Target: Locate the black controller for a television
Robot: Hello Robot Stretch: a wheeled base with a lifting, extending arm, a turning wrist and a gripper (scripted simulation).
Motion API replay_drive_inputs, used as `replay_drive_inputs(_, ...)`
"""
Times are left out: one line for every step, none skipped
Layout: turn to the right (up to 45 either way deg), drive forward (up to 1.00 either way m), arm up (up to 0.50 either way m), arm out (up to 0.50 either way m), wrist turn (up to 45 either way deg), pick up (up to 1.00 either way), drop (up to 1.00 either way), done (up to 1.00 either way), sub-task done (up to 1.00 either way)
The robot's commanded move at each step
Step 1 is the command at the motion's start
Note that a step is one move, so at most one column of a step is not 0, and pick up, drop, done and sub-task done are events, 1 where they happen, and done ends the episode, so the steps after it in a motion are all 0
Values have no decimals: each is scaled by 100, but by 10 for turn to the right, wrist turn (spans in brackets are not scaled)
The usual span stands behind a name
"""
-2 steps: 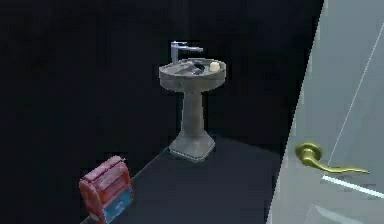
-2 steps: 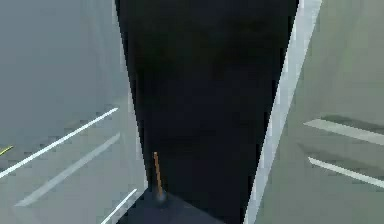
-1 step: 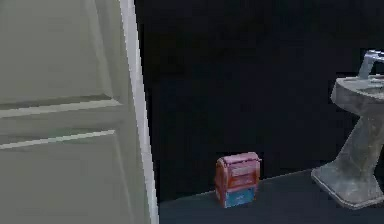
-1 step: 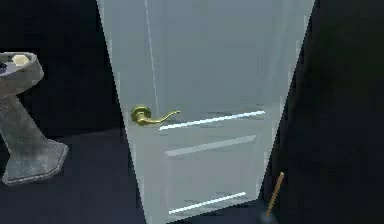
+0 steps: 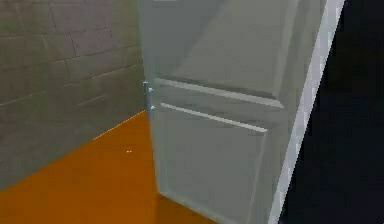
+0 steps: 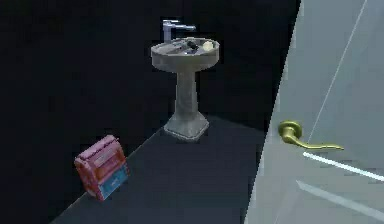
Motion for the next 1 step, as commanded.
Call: replay_drive_inputs(-330,0,0,0,0,0,0,0,0)
